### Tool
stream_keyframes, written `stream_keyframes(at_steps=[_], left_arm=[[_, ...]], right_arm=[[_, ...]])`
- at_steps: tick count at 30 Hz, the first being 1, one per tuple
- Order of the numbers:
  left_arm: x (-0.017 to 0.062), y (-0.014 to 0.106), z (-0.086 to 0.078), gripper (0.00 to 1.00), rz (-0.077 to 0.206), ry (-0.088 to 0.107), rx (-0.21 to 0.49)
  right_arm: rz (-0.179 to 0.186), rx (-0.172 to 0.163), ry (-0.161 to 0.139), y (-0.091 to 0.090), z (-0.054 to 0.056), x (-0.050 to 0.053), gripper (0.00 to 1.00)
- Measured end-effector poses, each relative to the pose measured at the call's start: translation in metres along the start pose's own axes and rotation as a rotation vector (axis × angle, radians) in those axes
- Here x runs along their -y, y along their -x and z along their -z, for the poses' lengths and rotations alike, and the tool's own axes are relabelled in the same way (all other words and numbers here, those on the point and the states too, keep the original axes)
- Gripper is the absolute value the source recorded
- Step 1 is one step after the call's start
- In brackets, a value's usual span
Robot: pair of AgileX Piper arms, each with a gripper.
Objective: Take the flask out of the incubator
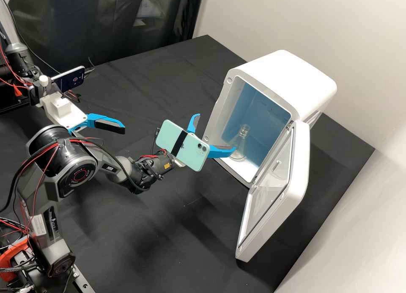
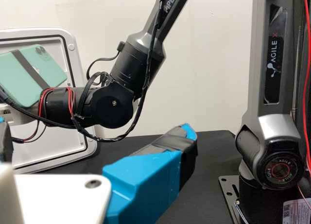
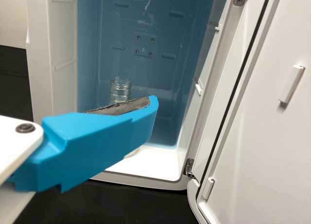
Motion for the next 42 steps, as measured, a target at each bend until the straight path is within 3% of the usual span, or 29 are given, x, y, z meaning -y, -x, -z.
stream_keyframes(at_steps=[13, 19, 33, 42], left_arm=[[0.0005, 0.000, 0.000, 1.00, 0.002, -0.001, 0.001], [0.0064, -0.002, 0.005, 1.00, 0.022, -0.003, -0.011], [0.0185, -0.004, 0.057, 1.00, 0.059, -0.002, -0.176], [0.0293, 0.013, 0.084, 1.00, 0.105, 0.004, -0.270]], right_arm=[[0.000, 0.000, 0.000, 0.000, 0.000, 0.000, 1.00], [0.000, 0.000, 0.000, 0.000, 0.000, 0.000, 1.00], [0.000, 0.000, 0.000, 0.000, 0.000, 0.000, 1.00], [0.000, 0.000, 0.000, 0.000, 0.000, 0.000, 1.00]])
